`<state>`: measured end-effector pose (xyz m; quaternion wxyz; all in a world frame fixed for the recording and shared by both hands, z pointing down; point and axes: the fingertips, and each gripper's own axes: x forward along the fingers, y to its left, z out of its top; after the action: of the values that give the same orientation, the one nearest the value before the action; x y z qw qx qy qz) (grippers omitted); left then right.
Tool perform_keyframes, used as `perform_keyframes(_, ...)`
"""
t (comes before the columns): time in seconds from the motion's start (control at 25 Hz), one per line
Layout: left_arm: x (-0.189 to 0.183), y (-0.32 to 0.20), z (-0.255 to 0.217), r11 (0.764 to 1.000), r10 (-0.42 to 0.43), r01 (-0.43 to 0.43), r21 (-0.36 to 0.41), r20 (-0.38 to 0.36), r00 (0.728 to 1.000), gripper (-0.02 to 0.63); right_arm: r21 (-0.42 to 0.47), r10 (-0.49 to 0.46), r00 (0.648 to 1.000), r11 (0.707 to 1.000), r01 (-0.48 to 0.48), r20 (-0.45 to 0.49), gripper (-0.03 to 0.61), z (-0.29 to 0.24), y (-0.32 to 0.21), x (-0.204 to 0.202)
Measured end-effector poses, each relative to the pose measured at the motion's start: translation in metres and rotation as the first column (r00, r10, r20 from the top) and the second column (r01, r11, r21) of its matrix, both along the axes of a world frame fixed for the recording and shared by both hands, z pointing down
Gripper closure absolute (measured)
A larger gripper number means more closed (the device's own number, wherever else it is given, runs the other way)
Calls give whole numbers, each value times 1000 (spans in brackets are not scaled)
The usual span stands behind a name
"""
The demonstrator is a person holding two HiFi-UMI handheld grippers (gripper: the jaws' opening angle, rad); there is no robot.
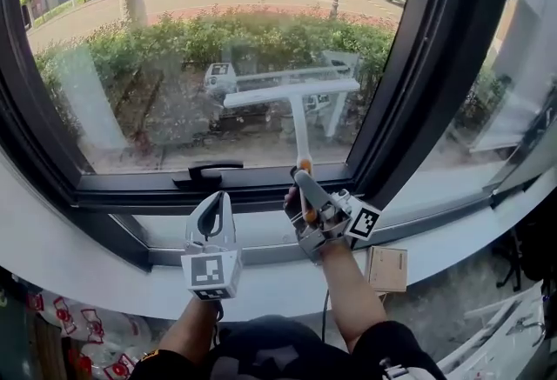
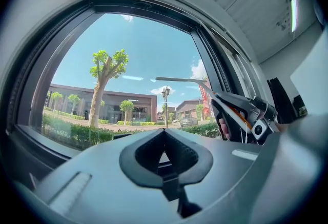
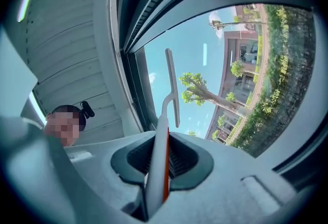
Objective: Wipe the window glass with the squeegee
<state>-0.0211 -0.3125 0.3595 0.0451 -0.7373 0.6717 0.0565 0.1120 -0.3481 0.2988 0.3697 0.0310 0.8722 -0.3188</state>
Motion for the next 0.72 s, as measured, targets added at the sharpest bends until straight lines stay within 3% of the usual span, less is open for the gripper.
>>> perform_keyframes(0.36, 0, 1, 15, 999, -10, 10, -50, -13, 1000, 595, -32, -2, 1000, 1000, 1, -14, 529, 20, 2, 3)
perform_keyframes(0.72, -6, 3, -2, 1000, -24, 24, 0, 1, 1000, 595, 3, 14, 999, 1000, -14, 38, 531, -6, 7, 15)
